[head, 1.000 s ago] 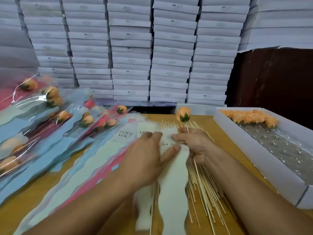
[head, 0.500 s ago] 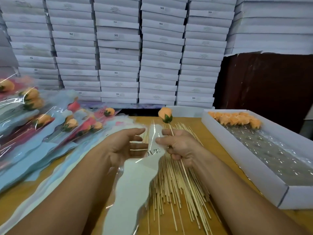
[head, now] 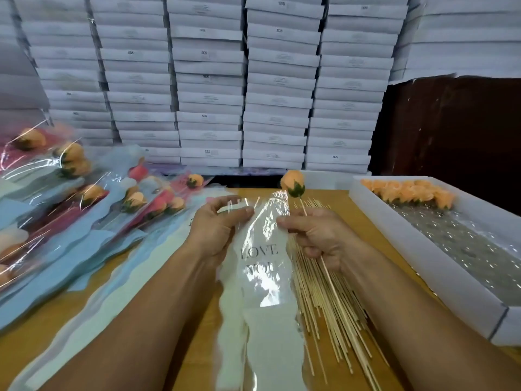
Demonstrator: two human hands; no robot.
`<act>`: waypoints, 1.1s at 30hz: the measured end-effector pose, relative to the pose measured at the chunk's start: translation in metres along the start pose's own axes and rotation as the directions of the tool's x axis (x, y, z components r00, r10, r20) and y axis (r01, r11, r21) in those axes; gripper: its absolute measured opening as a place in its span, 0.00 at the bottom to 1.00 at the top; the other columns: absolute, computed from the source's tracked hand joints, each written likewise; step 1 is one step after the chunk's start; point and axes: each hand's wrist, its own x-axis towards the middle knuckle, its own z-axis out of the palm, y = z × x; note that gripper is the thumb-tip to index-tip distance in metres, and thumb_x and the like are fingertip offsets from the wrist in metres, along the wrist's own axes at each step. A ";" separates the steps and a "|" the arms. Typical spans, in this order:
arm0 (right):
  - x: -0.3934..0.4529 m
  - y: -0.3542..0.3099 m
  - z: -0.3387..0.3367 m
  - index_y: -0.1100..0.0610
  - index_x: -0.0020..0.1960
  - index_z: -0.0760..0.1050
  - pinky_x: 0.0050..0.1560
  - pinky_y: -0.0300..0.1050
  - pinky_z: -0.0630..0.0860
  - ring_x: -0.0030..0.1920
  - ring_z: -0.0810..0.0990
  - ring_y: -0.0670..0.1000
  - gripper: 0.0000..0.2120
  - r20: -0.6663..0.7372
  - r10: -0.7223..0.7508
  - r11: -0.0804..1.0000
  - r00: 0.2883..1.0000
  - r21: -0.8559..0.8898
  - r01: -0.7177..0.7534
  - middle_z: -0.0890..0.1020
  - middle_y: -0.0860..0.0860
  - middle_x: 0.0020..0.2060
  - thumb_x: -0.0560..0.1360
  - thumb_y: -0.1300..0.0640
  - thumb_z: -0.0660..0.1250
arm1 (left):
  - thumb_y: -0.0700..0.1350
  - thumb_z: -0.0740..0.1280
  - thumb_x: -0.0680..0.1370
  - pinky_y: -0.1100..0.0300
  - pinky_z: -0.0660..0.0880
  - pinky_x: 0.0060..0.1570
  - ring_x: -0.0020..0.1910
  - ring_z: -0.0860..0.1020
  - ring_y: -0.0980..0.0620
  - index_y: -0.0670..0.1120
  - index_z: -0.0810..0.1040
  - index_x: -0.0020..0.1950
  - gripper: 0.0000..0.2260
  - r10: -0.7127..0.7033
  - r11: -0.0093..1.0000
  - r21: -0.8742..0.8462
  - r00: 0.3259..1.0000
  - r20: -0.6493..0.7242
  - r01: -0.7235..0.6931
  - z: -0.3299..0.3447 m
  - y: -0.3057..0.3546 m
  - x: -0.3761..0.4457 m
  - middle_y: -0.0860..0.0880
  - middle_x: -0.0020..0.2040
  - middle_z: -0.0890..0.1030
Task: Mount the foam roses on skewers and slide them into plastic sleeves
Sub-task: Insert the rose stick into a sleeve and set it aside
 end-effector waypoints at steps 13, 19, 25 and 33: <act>0.006 0.009 -0.002 0.59 0.52 0.79 0.19 0.38 0.60 0.22 0.62 0.46 0.21 -0.135 -0.019 0.990 0.991 -0.140 0.000 0.87 0.60 0.43 0.62 0.61 0.83 | 0.35 0.69 0.78 0.57 0.78 0.33 0.37 0.79 0.52 0.43 0.78 0.46 0.04 0.268 0.832 0.439 0.939 0.217 -0.339 -0.006 -0.007 0.003 0.40 0.46 0.84; 0.006 0.010 -0.002 0.62 0.51 0.78 0.18 0.36 0.59 0.19 0.61 0.45 0.21 -0.116 0.038 0.991 0.993 -0.125 -0.052 0.85 0.55 0.34 0.63 0.63 0.83 | 0.33 0.72 0.75 0.59 0.76 0.32 0.34 0.72 0.49 0.40 0.81 0.44 0.03 0.331 0.841 0.390 0.927 0.177 -0.375 -0.010 -0.005 0.005 0.46 0.33 0.72; 0.006 0.010 -0.002 0.62 0.51 0.78 0.17 0.36 0.60 0.18 0.64 0.44 0.20 -0.120 0.041 0.990 0.992 -0.131 -0.057 0.85 0.56 0.36 0.64 0.64 0.82 | 0.34 0.67 0.80 0.61 0.77 0.35 0.35 0.76 0.54 0.46 0.82 0.56 0.09 0.273 0.799 0.456 0.912 0.304 -0.392 -0.010 -0.001 -0.002 0.36 0.43 0.80; 0.008 0.012 -0.001 0.60 0.51 0.76 0.17 0.36 0.59 0.19 0.65 0.45 0.21 -0.070 0.102 0.979 0.992 -0.172 -0.113 0.83 0.53 0.31 0.64 0.61 0.83 | 0.36 0.71 0.77 0.55 0.78 0.40 0.44 0.78 0.52 0.38 0.81 0.46 0.01 0.293 0.846 0.389 0.927 0.234 -0.365 -0.010 -0.002 0.001 0.43 0.52 0.81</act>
